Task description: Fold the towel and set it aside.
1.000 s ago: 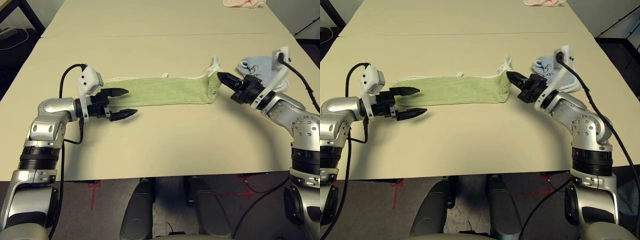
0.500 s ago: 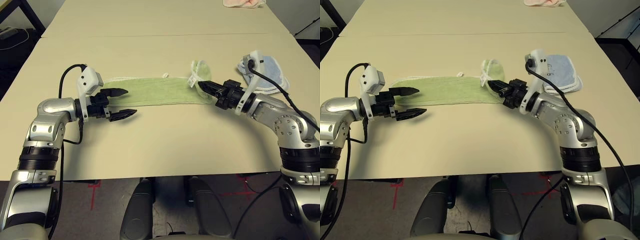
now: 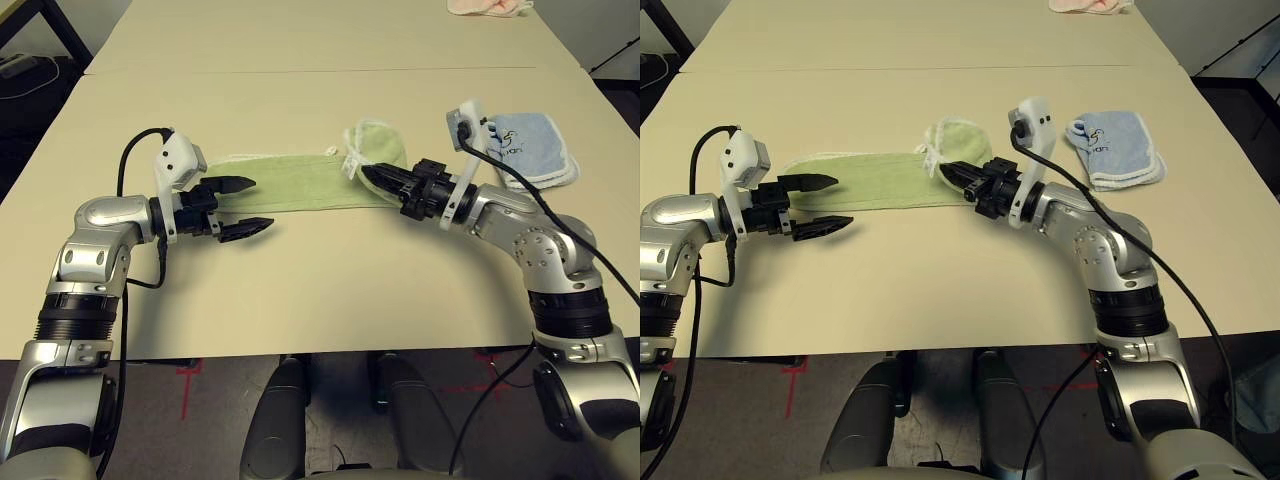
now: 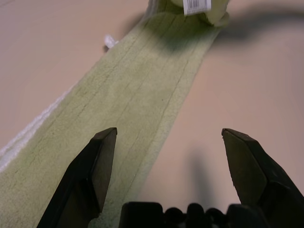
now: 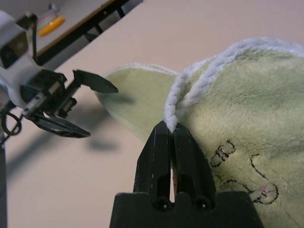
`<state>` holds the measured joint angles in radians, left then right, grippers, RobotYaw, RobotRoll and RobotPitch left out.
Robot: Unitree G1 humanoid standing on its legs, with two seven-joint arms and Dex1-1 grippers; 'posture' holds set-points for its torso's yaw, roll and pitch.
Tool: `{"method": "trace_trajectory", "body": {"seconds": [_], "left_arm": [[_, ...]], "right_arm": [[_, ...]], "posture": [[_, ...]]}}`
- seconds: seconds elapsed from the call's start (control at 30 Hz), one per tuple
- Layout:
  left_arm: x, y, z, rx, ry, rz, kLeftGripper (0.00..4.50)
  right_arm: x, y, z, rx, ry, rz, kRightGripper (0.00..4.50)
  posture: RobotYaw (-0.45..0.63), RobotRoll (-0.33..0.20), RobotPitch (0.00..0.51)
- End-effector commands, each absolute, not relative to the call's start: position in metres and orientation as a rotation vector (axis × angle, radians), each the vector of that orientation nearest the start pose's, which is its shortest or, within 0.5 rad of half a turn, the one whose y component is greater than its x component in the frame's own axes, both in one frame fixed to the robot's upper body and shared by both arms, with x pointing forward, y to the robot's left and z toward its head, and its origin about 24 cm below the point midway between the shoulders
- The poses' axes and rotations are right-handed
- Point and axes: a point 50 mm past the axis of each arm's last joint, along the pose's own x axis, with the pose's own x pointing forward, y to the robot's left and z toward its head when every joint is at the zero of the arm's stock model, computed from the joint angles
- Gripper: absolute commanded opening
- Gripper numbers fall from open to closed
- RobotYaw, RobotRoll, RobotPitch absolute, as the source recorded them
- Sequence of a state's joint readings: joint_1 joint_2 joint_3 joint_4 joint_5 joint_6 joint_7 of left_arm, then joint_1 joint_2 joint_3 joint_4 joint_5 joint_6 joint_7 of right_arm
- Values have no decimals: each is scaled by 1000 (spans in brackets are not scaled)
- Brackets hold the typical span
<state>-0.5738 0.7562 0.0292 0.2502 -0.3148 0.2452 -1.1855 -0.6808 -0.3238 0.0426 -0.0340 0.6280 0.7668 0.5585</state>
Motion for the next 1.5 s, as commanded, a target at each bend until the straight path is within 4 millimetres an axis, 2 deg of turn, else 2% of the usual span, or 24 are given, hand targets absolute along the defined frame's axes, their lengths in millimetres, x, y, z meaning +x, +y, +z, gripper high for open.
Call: {"method": "trace_trajectory", "body": {"seconds": [0.03,0.43,0.7,0.83,1.13,1.33,1.5], "left_arm": [[311,241,178,410,118,-1013,4500],[310,242,176,409,124,-1009,4500],[310,242,175,406,125,-1010,4500],[309,243,175,406,128,-1009,4500],[309,242,174,408,131,-1010,4500],[310,241,175,409,125,-1012,4500],[311,241,177,413,124,-1016,4500]], "right_arm": [[324,-96,180,111,118,969,15],[332,-84,165,41,187,942,15],[334,-72,164,4,194,931,15],[333,-64,165,-7,198,955,1232],[333,-59,173,-17,188,980,4484],[333,-81,193,27,127,960,4484],[328,-114,201,-112,41,964,4484]], "posture": [[86,0,203],[92,0,204],[94,0,207],[96,0,204],[95,0,195],[87,0,190],[77,0,190]]}}
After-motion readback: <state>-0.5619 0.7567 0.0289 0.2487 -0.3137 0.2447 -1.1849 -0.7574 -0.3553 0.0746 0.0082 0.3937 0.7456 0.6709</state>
